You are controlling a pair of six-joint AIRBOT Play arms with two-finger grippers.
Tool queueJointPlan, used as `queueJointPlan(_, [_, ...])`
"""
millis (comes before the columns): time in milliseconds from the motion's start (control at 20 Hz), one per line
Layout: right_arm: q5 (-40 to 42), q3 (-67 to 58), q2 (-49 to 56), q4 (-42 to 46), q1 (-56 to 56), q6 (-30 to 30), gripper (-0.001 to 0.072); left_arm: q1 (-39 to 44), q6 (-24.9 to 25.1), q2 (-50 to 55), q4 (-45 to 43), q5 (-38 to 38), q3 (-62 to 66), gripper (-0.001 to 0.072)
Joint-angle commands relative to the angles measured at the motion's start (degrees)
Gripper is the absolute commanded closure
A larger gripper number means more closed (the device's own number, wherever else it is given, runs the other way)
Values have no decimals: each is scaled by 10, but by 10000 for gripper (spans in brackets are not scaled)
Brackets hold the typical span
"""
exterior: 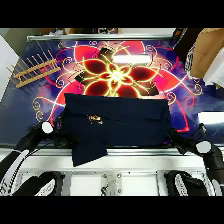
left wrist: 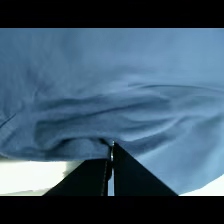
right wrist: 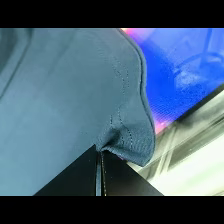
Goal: Fold the clothes and pants, and hang the long-sleeved shirts on hangers.
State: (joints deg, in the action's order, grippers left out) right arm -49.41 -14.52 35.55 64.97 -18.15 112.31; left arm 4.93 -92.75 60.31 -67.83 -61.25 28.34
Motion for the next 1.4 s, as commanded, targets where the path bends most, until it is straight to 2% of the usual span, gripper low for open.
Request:
queueJointPlan(0, [-85,-55,5,54,0,0,698,-23,6,-53,-12,-63,43,698])
queueJointPlan(100, [-131,-94,16,84,0,-9,699,-37,24,-73,-12,-94,78,698])
queueJointPlan(250, [-162,-157,62,83,0,-37,698,-41,40,-65,-11,-117,137,698])
queueJointPlan(700, [-185,-342,274,84,16,-89,699,-41,70,121,-12,-121,354,698])
queueJointPlan(1150, [-146,-474,427,81,56,-89,698,-41,75,305,-12,-111,546,698])
queueJointPlan(1350, [-81,-474,447,65,62,-89,695,-41,75,361,-12,-110,592,698])
